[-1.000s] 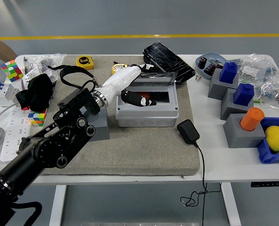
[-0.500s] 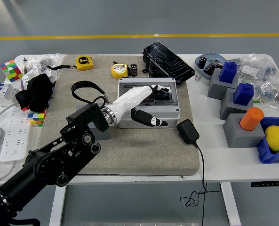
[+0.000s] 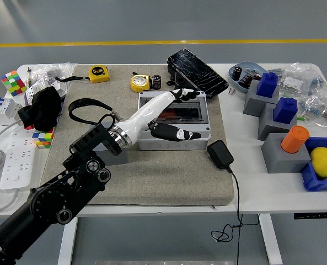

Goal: Fetch the battery,place it into the box,close the lid of the box

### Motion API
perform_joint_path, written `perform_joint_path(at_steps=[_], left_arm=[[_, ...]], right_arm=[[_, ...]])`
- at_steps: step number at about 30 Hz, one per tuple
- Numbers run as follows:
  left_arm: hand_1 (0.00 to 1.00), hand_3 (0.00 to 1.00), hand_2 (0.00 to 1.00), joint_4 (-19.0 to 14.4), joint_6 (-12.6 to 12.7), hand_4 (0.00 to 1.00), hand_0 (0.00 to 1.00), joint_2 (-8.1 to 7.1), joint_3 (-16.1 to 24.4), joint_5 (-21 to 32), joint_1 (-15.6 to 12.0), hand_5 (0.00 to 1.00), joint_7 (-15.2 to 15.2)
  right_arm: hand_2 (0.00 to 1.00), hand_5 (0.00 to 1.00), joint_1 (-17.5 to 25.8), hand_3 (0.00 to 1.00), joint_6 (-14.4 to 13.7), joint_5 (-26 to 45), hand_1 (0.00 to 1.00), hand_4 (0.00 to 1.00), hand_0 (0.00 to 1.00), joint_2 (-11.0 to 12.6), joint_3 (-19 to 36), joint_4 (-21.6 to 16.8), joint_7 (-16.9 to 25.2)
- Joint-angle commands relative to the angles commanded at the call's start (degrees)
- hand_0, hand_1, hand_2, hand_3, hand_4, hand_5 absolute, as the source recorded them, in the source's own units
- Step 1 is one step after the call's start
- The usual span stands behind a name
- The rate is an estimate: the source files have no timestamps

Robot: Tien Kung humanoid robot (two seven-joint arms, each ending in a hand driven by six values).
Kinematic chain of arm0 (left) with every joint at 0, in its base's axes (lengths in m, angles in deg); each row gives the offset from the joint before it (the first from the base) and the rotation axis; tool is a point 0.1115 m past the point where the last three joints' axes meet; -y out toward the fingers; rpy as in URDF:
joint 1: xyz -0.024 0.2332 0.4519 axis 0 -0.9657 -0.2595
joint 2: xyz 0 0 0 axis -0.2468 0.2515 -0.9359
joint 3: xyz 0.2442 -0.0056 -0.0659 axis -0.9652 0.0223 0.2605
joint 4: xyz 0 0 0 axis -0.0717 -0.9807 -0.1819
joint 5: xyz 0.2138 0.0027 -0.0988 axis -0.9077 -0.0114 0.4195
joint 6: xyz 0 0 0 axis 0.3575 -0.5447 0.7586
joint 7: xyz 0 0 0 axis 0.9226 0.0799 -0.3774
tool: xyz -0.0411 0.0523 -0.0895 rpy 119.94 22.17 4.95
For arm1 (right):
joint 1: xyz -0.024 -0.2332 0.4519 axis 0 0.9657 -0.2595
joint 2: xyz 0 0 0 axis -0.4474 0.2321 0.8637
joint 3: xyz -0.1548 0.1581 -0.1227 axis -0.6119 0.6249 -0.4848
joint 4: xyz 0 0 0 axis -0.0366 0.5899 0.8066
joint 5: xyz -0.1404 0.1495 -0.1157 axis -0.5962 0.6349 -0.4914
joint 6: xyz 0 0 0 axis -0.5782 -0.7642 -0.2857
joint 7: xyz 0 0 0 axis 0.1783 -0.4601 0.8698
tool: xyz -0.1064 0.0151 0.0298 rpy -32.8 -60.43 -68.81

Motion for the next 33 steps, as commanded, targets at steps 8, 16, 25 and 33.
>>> perform_joint_path(at_steps=[8, 16, 25, 33], left_arm=[[0.744, 0.808, 0.772, -2.49, 1.86, 0.998, 0.689, 0.14, 5.16, 14.62, -6.26, 0.312, -7.32], [0.729, 0.801, 0.764, -3.54, 1.08, 0.998, 0.674, 0.14, 11.29, 20.45, -11.09, 0.311, -7.69], [0.719, 0.794, 0.753, -4.93, 0.79, 0.998, 0.657, 0.14, 16.14, 21.36, -13.41, 0.313, -7.16], [0.712, 0.793, 0.748, -5.36, 0.51, 0.998, 0.641, 0.14, 17.81, 21.63, -14.15, 0.325, -7.04]], right_arm=[[0.737, 0.542, -0.51, 0.756, -0.15, -0.7, 0.724, 0.998, 0.765, 0.33, 0.68, 0.0, -0.5], [0.736, 0.543, -0.96, 0.754, -0.57, 0.09, 0.724, 0.998, 0.765, 0.39, -0.28, 0.0, -0.52], [0.736, 0.547, -0.81, 0.753, -0.8, -0.19, 0.724, 0.998, 0.765, 0.82, 0.33, 0.0, -0.88], [0.736, 0.547, -1.17, 0.754, -0.62, 0.89, 0.724, 0.998, 0.765, 1.14, -0.72, 0.0, -0.41]])
